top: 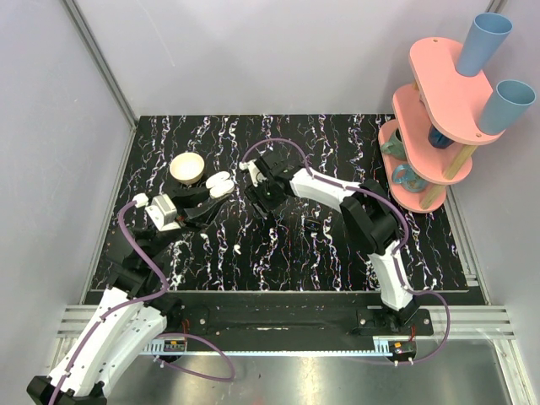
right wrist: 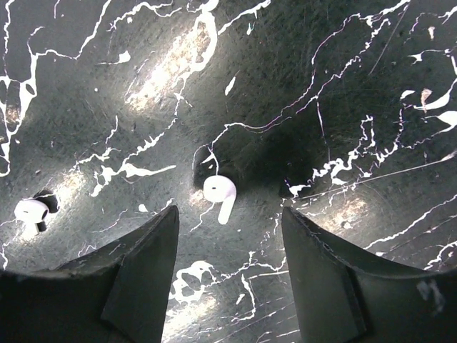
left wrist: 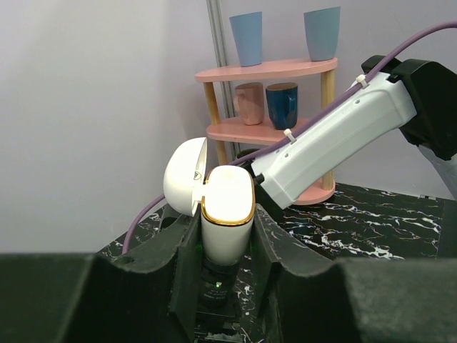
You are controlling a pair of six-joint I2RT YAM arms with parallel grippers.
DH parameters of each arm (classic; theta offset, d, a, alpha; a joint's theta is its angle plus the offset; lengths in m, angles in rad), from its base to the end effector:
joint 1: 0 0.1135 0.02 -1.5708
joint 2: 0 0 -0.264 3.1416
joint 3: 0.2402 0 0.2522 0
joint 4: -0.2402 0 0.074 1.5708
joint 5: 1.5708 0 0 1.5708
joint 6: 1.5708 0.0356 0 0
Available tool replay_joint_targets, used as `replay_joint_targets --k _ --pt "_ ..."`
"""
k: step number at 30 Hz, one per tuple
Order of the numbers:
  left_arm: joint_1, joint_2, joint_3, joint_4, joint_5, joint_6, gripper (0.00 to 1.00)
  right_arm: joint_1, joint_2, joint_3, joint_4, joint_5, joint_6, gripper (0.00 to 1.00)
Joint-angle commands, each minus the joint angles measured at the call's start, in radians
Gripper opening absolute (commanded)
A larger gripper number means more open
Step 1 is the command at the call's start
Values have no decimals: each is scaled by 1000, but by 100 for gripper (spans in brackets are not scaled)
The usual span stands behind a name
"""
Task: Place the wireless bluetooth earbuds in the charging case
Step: Pick up the right earbud from the center of the board.
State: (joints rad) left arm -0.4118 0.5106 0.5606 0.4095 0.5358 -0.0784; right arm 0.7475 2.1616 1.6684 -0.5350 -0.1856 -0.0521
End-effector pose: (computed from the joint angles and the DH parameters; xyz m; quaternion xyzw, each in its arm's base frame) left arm 0.1074 -0.0667 0.3611 0.3062 0.4643 -0.3343 0.7609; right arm 0.3384 0.3226 0.1763 -0.3963 0.8740 0.1748 0.2204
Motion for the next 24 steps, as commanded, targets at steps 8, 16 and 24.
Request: replay_joint_targets --k 8,16,24 --pt "5 8 24 32 -17 -3 0 30 32 51 30 3 -26 65" --pt "5 8 18 34 -25 -7 0 38 43 51 30 28 -32 61" --pt "5 11 13 35 -20 -6 0 41 58 54 30 23 -40 56"
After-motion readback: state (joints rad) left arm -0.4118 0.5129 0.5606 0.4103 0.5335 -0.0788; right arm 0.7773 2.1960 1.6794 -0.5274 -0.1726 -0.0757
